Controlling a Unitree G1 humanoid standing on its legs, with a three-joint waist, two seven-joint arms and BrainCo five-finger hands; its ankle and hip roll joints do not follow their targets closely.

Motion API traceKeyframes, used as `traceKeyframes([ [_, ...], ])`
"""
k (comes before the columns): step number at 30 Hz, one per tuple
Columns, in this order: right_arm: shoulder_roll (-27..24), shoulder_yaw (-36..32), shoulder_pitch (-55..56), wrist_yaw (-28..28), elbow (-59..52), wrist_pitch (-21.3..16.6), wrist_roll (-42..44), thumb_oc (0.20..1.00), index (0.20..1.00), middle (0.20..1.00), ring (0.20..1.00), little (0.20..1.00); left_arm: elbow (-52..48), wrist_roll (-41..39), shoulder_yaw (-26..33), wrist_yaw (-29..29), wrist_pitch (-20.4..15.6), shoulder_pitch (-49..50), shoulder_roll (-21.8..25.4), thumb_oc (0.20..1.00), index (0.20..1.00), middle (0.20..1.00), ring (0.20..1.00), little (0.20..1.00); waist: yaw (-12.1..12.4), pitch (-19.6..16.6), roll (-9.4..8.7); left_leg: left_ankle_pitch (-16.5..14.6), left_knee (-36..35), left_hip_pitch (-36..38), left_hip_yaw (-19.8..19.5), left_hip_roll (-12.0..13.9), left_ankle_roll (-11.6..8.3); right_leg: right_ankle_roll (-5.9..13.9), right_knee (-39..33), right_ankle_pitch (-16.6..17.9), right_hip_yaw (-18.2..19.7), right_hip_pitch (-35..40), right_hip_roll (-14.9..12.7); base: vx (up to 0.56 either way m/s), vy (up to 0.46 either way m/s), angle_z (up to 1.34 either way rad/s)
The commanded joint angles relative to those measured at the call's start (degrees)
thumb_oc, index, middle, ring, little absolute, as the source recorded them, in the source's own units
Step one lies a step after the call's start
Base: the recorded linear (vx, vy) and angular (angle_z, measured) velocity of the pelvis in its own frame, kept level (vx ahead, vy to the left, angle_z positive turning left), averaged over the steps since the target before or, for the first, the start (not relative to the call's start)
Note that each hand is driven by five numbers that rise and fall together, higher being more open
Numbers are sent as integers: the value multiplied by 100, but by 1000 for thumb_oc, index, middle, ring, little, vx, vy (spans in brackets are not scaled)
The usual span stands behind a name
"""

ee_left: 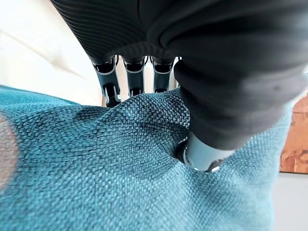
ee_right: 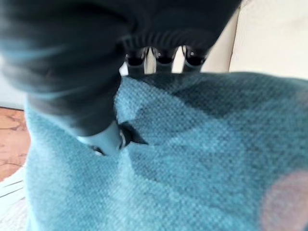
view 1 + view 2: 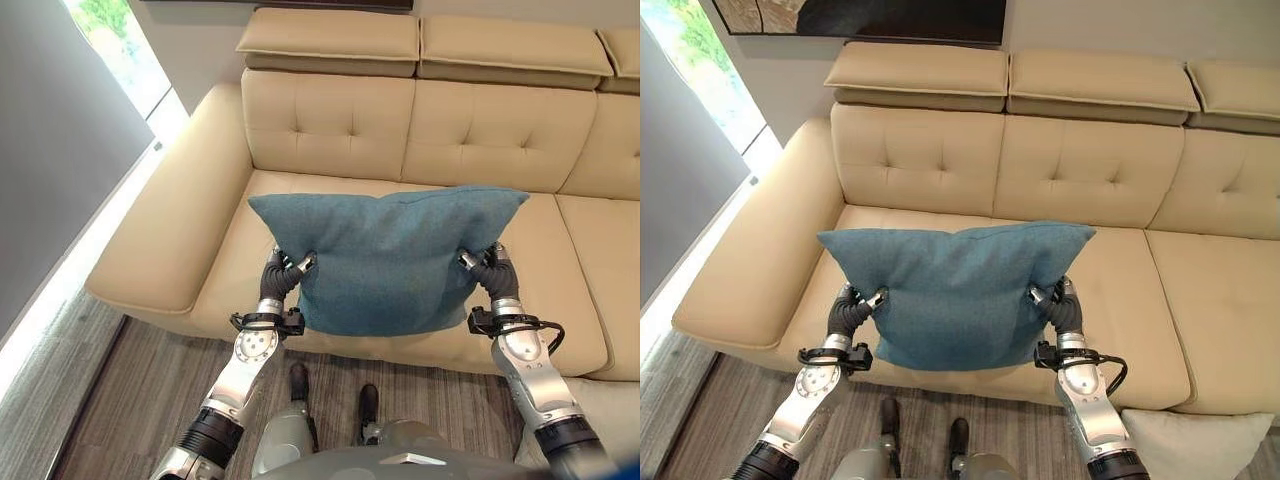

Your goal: Pick up all the scattered cushions and arrange them neatly on the sofa.

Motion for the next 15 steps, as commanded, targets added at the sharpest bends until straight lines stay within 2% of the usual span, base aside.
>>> traceKeyframes([
  [1, 115, 31, -287, 149, -662, -459, -66, 200, 200, 200, 200, 200, -660, 67, -73, -222, -491, -265, 109, 200, 200, 200, 200, 200, 93, -482, 62, -76, 177, 491, 169, -139, 154, 935, 212, -687, 351, 561, -510, 341, 215, -37],
  [4, 169, 39, -335, 165, -675, -425, -126, 200, 200, 200, 200, 200, -706, 69, -28, -209, -473, -258, 160, 200, 200, 200, 200, 200, 135, -543, 30, -257, 237, 668, 256, -228, 275, 1010, 415, -743, 423, 571, -659, 196, 228, -27],
  [5, 316, 74, -432, 205, -679, -423, -173, 200, 200, 200, 200, 200, -794, 86, 91, -161, -497, -223, 232, 200, 200, 200, 200, 200, 216, -530, 64, -517, 299, 875, 357, -346, 485, 1187, 1167, -738, 510, 275, -867, 160, 334, -25],
  [9, 432, 105, -475, 262, -682, -437, -232, 200, 200, 200, 200, 200, -803, 123, 193, -136, -527, -207, 311, 200, 200, 200, 200, 200, 210, -387, 181, -579, 173, 1087, 445, -367, 647, 1417, 2440, -475, 591, -442, -986, 62, 176, -48],
  [12, 446, 73, -438, 275, -649, -435, -261, 200, 200, 200, 200, 200, -761, 136, 219, -151, -558, -216, 292, 200, 200, 200, 200, 200, 132, -376, 225, -613, 3, 1307, 385, -424, 656, 1353, 2153, -473, 621, -650, -939, 115, 31, 0],
  [15, 434, 48, -479, 231, -603, -432, -250, 200, 200, 200, 200, 200, -719, 122, 221, -204, -597, -286, 289, 200, 200, 200, 200, 200, 70, -372, 193, -642, -78, 1397, 322, -484, 606, 1353, 1232, -341, 575, -633, -939, 114, -49, -1],
])
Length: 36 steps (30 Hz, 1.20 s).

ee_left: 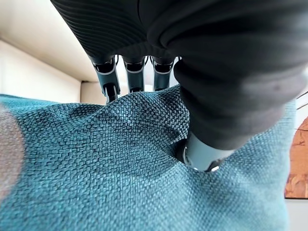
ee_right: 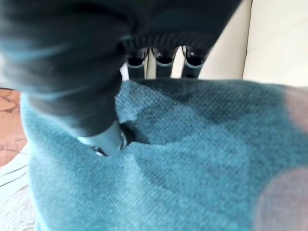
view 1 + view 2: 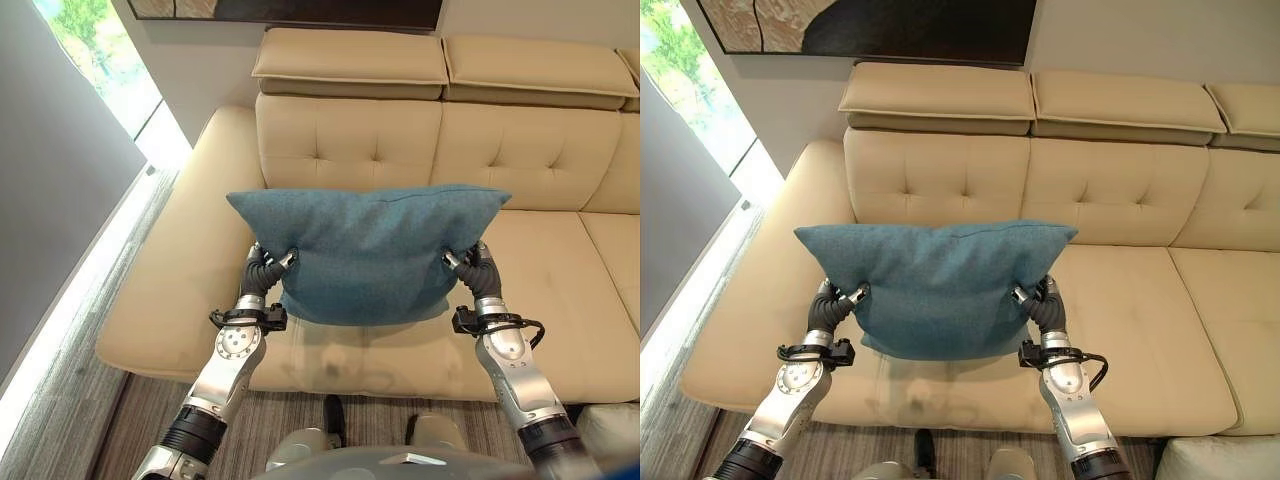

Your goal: Pick up all the scattered cushions and arrange them neatly on the sofa.

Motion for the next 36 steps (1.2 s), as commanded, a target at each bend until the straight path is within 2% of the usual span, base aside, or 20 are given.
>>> traceKeyframes([
  [1, 3, -19, -430, 13, -523, -480, -51, 200, 200, 200, 200, 200, -693, 154, -111, -205, -586, -274, -134, 200, 200, 200, 200, 200, -130, -267, -89, -516, 199, 159, -306, 153, -436, -24, -834, 569, -191, 591, 277, 80, -59, 12],
  [5, -46, -71, -468, -93, -468, -465, -178, 200, 200, 200, 200, 200, -570, 208, -153, -173, -578, -414, -256, 200, 200, 200, 200, 200, -120, -458, -140, -539, 64, 273, -325, 161, -527, -66, -1373, 623, -361, 1027, 301, 131, -88, 31],
  [10, -271, 43, -958, -445, -286, -369, -516, 200, 200, 200, 200, 200, -133, 359, -243, 212, -528, -1064, -263, 200, 200, 200, 200, 200, -152, -657, -124, -651, 27, 578, -395, 253, -637, -142, -1765, 541, -539, 1624, 385, 205, -84, 14],
  [11, -353, 229, -1475, -621, -74, -320, -614, 200, 200, 200, 200, 200, 202, 285, -312, 457, -547, -1650, -283, 200, 200, 200, 200, 200, -166, -644, -106, -654, 27, 554, -407, 266, -668, -146, -1818, 547, -562, 1628, 398, 155, -37, 11],
  [16, -367, 440, -2138, -879, 215, -252, -746, 200, 200, 200, 200, 200, 465, 77, -380, 676, -592, -2185, -342, 200, 200, 200, 200, 200, -150, -579, -96, -628, 27, 430, -410, 274, -689, -141, -1923, 604, -572, 1528, 417, 23, -9, 3],
  [21, -457, 975, -3914, -1427, 1076, -177, -862, 200, 200, 200, 200, 200, 1463, 14, -727, 1110, -657, -3980, -136, 200, 200, 200, 200, 200, -93, -248, -86, -393, 27, -372, -489, 318, -742, -132, -1962, 774, -432, 724, 506, -119, -13, 7],
  [22, -458, 974, -3930, -1428, 1086, -180, -860, 200, 200, 200, 200, 200, 1474, 12, -726, 1108, -661, -3997, -135, 200, 200, 200, 200, 200, -94, -254, -86, -389, 27, -390, -489, 318, -742, -132, -1962, 777, -432, 706, 506, -150, -7, 1],
  [28, -833, 1189, -5335, -1675, 1848, -164, -711, 200, 200, 200, 200, 200, 2494, 44, -1057, 1250, -750, -5483, 338, 200, 200, 200, 200, 200, -143, -192, -43, -55, 27, -1381, -538, 300, -870, -137, -1962, 1031, -369, -253, 521, -75, 4, 5],
  [32, -902, 1290, -5720, -1694, 2229, -205, -559, 200, 200, 200, 200, 200, 2875, 38, -1214, 1215, -782, -6004, 598, 200, 200, 200, 200, 200, -156, -173, -7, 53, 27, -1768, -561, 288, -939, -115, -1962, 1115, -390, -594, 481, -8, 1, 0],
  [36, -882, 1357, -5896, -1657, 2482, -274, -442, 200, 200, 200, 200, 200, 3094, 35, -1282, 1227, -834, -6247, 664, 200, 200, 200, 200, 200, -175, -123, 27, 113, 27, -2029, -567, 300, -978, -91, -1962, 1177, -370, -861, 435, 0, 0, 0],
])
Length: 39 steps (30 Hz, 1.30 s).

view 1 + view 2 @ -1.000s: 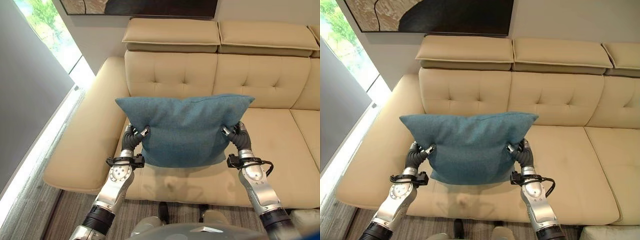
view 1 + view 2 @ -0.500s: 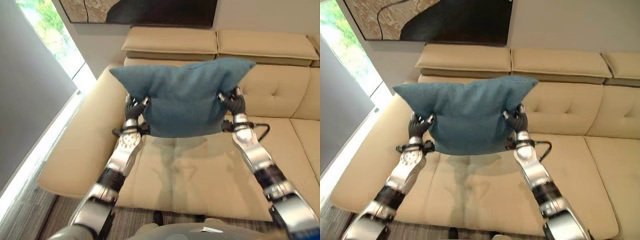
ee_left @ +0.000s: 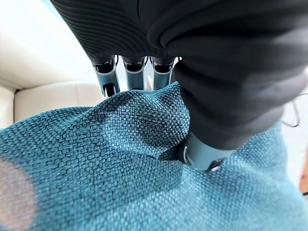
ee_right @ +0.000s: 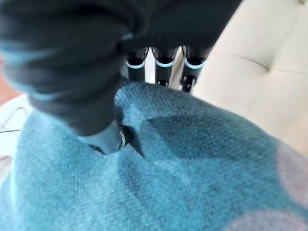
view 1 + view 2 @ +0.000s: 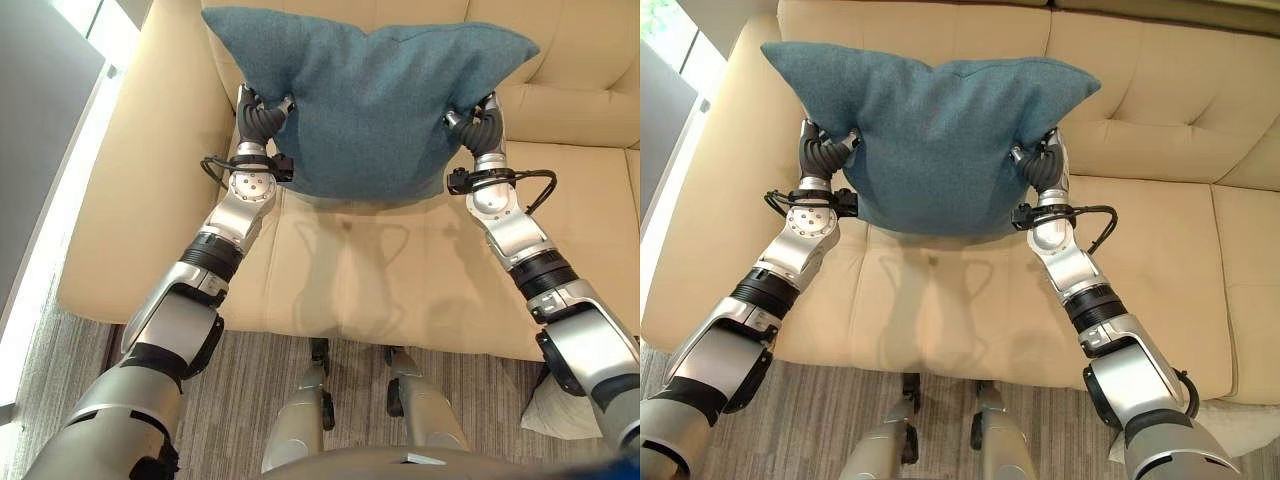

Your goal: Pick up all the scattered cushions and arrange them neatly on the sofa.

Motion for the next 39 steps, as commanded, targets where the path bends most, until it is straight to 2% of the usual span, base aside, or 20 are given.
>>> traceKeyframes([
  [1, 127, 225, -961, 27, -247, -605, 10, 200, 200, 200, 200, 200, -93, 145, -273, 0, -781, -961, 71, 200, 200, 200, 200, 200, 25, -258, -107, -331, 31, 56, 77, -130, -354, 612, 35, -558, 115, 339, -141, 0, 0, 0],
  [7, 55, 390, -1230, -42, 83, -639, -139, 200, 200, 200, 200, 200, 146, 235, -273, 115, -818, -1047, 79, 200, 200, 200, 200, 200, 26, -215, -121, -251, 31, -411, 52, -137, -396, 636, 35, -466, 129, -156, -138, -1, 2, -1],
  [8, 30, 402, -1262, -62, 112, -623, -178, 200, 200, 200, 200, 200, 184, 250, -260, 143, -814, -1041, 61, 470, 470, 470, 470, 470, 20, -222, -128, -254, 31, -446, 51, -147, -396, 638, 35, -457, 129, -193, -139, 0, 0, 0],
  [9, -68, 454, -1361, -121, 176, -565, -320, 200, 200, 200, 200, 200, 358, 266, -276, 125, -754, -1013, 21, 1000, 1000, 1000, 1000, 1000, 10, -258, -143, -247, 31, -531, 34, -167, -405, 641, 35, -443, 126, -289, -140, 0, 0, 0],
  [10, -109, 481, -1388, -131, 219, -541, -384, 285, 285, 285, 285, 285, 459, 294, -303, 103, -719, -1020, 30, 1000, 1000, 1000, 1000, 1000, 6, -267, -148, -244, 31, -552, 42, -170, -407, 647, 35, -440, 123, -311, -146, 0, 0, 0],
  [11, -158, 514, -1443, -152, 272, -526, -425, 435, 435, 435, 435, 435, 571, 313, -325, 87, -685, -1056, 45, 1000, 1000, 1000, 1000, 1000, 2, -275, -151, -245, 31, -566, 35, -172, -408, 651, 35, -435, 126, -325, -150, 0, 0, 0],
  [12, -258, 520, -1544, -186, 392, -507, -384, 736, 736, 736, 736, 736, 747, 336, -348, 58, -650, -1137, 155, 1000, 1000, 1000, 1000, 1000, 2, -285, -160, -237, 31, -585, 22, -178, -417, 657, 35, -420, 125, -344, -157, 0, 0, 0],
  [13, -303, 473, -1533, -199, 445, -493, -315, 953, 953, 953, 953, 953, 783, 348, -328, 43, -630, -1134, 240, 1000, 1000, 1000, 1000, 1000, 9, -287, -160, -240, 31, -587, 16, -184, -417, 659, 35, -418, 124, -341, -162, 0, 0, 0],
  [14, -381, 336, -1463, -224, 481, -488, -196, 1000, 1000, 1000, 1000, 1000, 823, 319, -222, 24, -607, -1039, 404, 1000, 1000, 1000, 1000, 1000, 20, -302, -159, -250, 31, -579, 4, -195, -414, 660, 35, -423, 121, -335, -163, 0, 0, 0],
  [19, -824, -163, -1223, -227, 1016, -492, 411, 1000, 1000, 1000, 1000, 1000, 1362, -306, 416, -152, -647, -659, 1017, 1000, 1000, 1000, 1000, 1000, 42, -406, -166, -287, 31, -537, -6, -217, -416, 666, 35, -426, 112, -290, -184, 5, 3, -2],
  [22, -1053, -498, -989, -263, 1274, -460, 678, 1000, 1000, 1000, 1000, 1000, 1189, -563, 795, -189, -743, -286, 1248, 1000, 1000, 1000, 1000, 1000, 69, -466, -154, -311, 31, -507, -15, -220, -417, 658, 35, -448, 90, -253, -197, 0, 0, 0],
  [24, -1429, -797, -466, -162, 1286, -435, 730, 1000, 1000, 1000, 1000, 1000, 876, -546, 1116, -338, -775, 317, 1495, 1000, 1000, 1000, 1000, 1000, 85, -534, -157, -341, 31, -450, -13, -217, -420, 655, 35, -459, 65, -193, -210, 9, 7, 3],
  [27, -1564, -1247, 323, -71, 1006, -453, 739, 1000, 1000, 1000, 1000, 1000, 164, -436, 1475, -426, -814, 1096, 1466, 1000, 1000, 1000, 1000, 1000, 106, -583, -168, -368, 31, -352, -14, -208, -416, 647, 35, -491, 30, -79, -221, 13, 2, 6],
  [28, -1490, -1686, 1283, 11, 404, -470, 465, 1000, 1000, 1000, 1000, 1000, -530, -257, 1809, -526, -820, 2023, 1221, 1000, 1000, 1000, 1000, 1000, 99, -616, -200, -378, 31, -217, -9, -195, -405, 633, 35, -515, 9, 64, -231, 33, -7, 6],
  [31, -1188, -2140, 2388, 191, -160, -467, 241, 1000, 1000, 1000, 1000, 1000, -1184, -73, 2120, -699, -777, 3074, 841, 1000, 1000, 1000, 1000, 1000, 94, -628, -236, -427, 31, 17, -11, -178, -393, 623, 35, -560, -30, 331, -251, 38, -17, 6],
  [33, -817, -2382, 3267, 407, -386, -387, -43, 1000, 1000, 1000, 1000, 1000, -1470, -156, 2484, -915, -708, 4050, 245, 1000, 1000, 1000, 1000, 1000, 106, -575, -284, -518, 31, 371, 18, -156, -374, 621, 35, -663, -59, 693, -248, 49, -27, 10],
  [34, -813, -2386, 3287, 407, -406, -378, -48, 1000, 1000, 1000, 1000, 1000, -1489, -153, 2487, -914, -700, 4069, 244, 1000, 1000, 1000, 1000, 1000, 100, -576, -288, -489, 31, 364, 15, -164, -369, 621, 35, -641, -62, 689, -256, 76, -36, 6],
  [35, -451, -2469, 3972, 632, -402, -289, -283, 1000, 1000, 1000, 1000, 1000, -1319, -153, 2665, -1083, -554, 4791, -192, 1000, 1000, 1000, 1000, 1000, 86, -540, -306, -522, 31, 686, 58, -135, -359, 609, 35, -715, -108, 1009, -249, 33, -24, 5],
  [37, -210, -2439, 4529, 867, -268, -193, -570, 1000, 1000, 1000, 1000, 1000, -1094, 6, 2736, -1269, -369, 5438, -498, 1000, 1000, 1000, 1000, 1000, 79, -494, -311, -553, 31, 939, 95, -112, -348, 594, 35, -785, -137, 1277, -244, 29, -22, 0],
  [39, -103, -2402, 4708, 950, -137, -181, -606, 1000, 1000, 1000, 1000, 1000, -914, 113, 2688, -1385, -291, 5636, -558, 1000, 1000, 1000, 1000, 1000, 70, -481, -309, -567, 31, 1052, 110, -106, -342, 593, 35, -806, -142, 1384, -233, 6, -13, 2],
])
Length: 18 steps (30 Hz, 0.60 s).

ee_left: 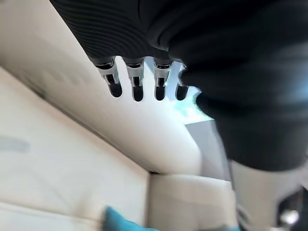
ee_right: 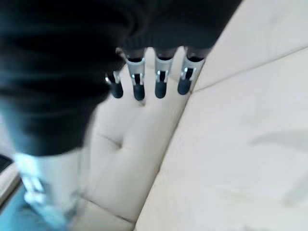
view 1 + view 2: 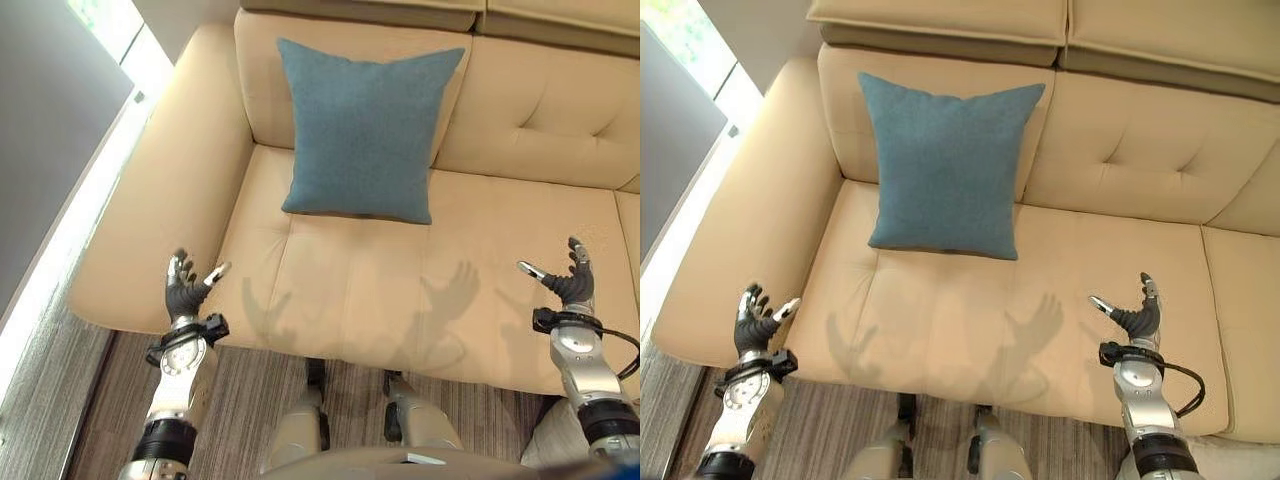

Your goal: Pick up all the scattered cushions and arrange them neatly on the sofa.

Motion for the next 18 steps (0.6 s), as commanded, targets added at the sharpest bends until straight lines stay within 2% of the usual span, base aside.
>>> traceKeyframes([
  [1, -338, 123, -324, 250, 226, -89, -359, 1000, 1000, 1000, 1000, 1000, 372, 376, -223, -364, 57, -459, 413, 1000, 1000, 1000, 1000, 1000, 33, -31, -76, -330, 42, 188, 283, -140, -198, 479, 38, -458, -40, 433, -244, -3, -32, 4],
  [3, -33, 401, 37, 511, 813, -68, -493, 1000, 1000, 1000, 1000, 1000, 1188, 709, -448, -692, 260, -42, 235, 1000, 1000, 1000, 1000, 1000, 26, -42, -62, -354, 42, 461, 346, -102, -172, 474, 38, -510, -50, 700, -213, -45, -46, 0],
  [6, 185, 940, 199, 693, 1819, -37, -739, 1000, 1000, 1000, 1000, 1000, 2747, 1311, -844, -924, 430, -10, -33, 1000, 1000, 1000, 1000, 1000, 21, -82, -69, -419, 42, 817, 381, -22, -167, 433, 38, -627, -53, 1060, -112, -89, -95, -2],
  [7, 190, 997, 202, 710, 1944, -28, -773, 1000, 1000, 1000, 1000, 1000, 2912, 1371, -862, -939, 459, -26, -64, 1000, 1000, 1000, 1000, 1000, 19, -83, -69, -428, 42, 877, 390, -2, -170, 419, 38, -654, -55, 1128, -92, -73, -104, 1],
  [12, 171, 1332, 134, 826, 2445, 44, -955, 1000, 1000, 1000, 1000, 1000, 3255, 1555, -1047, -981, 515, -193, -89, 1000, 1000, 1000, 1000, 1000, 4, -64, -74, -421, 42, 1157, 339, 143, -208, 290, 38, -840, -10, 1449, 73, -50, -109, -1],
  [15, 161, 1405, 53, 847, 2610, 67, -920, 1000, 1000, 1000, 1000, 1000, 3193, 1562, -1160, -992, 531, -346, -41, 1000, 1000, 1000, 1000, 1000, 1, 6, -70, -292, 45, 1173, 296, 216, -240, 221, 38, -920, 44, 1482, 171, -99, -95, 11],
  [16, 166, 1414, 26, 846, 2638, 80, -892, 1000, 1000, 1000, 1000, 1000, 3159, 1563, -1201, -995, 534, -404, -25, 1000, 1000, 1000, 1000, 1000, 0, 38, -84, -288, 131, 1121, 294, 236, -251, 198, 38, -943, 54, 1493, 186, -216, -106, 20],
  [17, 174, 1480, -56, 838, 2742, 99, -857, 1000, 1000, 1000, 1000, 1000, 3130, 1609, -1311, -986, 548, -532, -30, 1000, 1000, 1000, 1000, 1000, 14, 144, -145, -387, 681, 816, 212, 247, -257, 155, 38, -939, 42, 1464, 156, -248, -95, 28],
  [18, 187, 1527, -104, 849, 2813, 117, -861, 1000, 1000, 1000, 1000, 1000, 3142, 1632, -1358, -1000, 555, -582, -41, 1000, 1000, 1000, 1000, 1000, 25, 186, -190, -514, 911, 740, 186, 206, -256, 138, 38, -895, 48, 1442, 120, -285, -80, 30],
])
